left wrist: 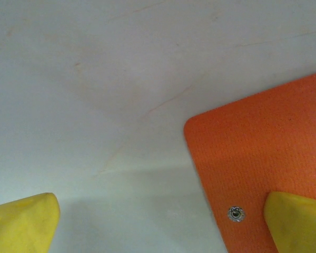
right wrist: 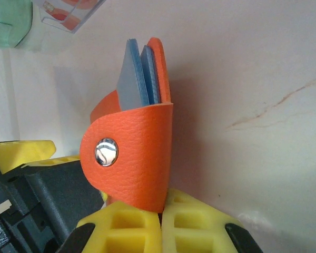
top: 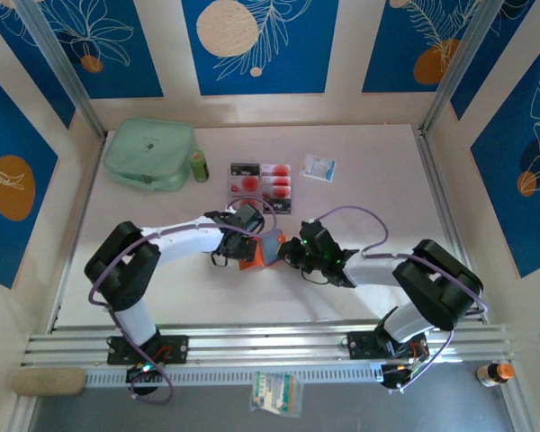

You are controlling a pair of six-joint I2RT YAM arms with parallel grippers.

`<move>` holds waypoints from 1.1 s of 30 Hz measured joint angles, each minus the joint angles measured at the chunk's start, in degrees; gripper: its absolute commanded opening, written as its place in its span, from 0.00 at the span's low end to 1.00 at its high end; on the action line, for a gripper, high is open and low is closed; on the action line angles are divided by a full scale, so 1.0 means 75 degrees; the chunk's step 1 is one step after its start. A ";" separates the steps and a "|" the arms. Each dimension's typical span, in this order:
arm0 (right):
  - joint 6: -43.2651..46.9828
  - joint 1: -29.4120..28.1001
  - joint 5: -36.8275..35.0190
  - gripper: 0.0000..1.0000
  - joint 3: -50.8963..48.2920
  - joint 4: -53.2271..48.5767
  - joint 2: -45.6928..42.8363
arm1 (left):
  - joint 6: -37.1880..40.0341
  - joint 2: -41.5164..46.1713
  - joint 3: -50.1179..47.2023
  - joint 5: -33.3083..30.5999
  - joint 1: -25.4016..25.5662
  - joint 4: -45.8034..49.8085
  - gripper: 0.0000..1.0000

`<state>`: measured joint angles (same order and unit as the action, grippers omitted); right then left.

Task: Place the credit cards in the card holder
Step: Open the card holder at the center of the table.

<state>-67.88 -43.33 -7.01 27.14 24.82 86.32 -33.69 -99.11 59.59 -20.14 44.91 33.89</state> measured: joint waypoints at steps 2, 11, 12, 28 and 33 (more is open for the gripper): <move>-0.0140 -0.0073 -0.0102 0.00 0.0000 0.0198 0.0224 | 0.0073 -0.0058 0.0047 -0.0163 -0.0003 0.0044 1.00; -0.0271 -0.0286 -0.0216 0.43 0.0064 -0.0052 0.0286 | 0.0367 -0.0373 0.0373 -0.0562 -0.0003 0.0227 1.00; -0.0178 -0.0297 -0.0245 0.45 0.0102 -0.0326 0.0058 | 0.0373 -0.0373 0.0391 -0.0583 -0.0003 0.0227 1.00; 0.1853 0.0708 -0.0096 0.55 0.1288 -0.3558 -0.1099 | 0.0507 -0.0105 0.0408 -0.0542 -0.0003 0.0259 1.00; 0.2460 0.0650 -0.0006 0.57 0.2101 -0.3926 -0.0533 | 0.0507 -0.0093 0.0408 -0.0522 -0.0003 0.0259 1.00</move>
<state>-49.43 -38.46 -7.05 42.89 -4.62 82.32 -29.89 -99.81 62.65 -24.05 44.88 35.83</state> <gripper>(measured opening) 0.573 0.998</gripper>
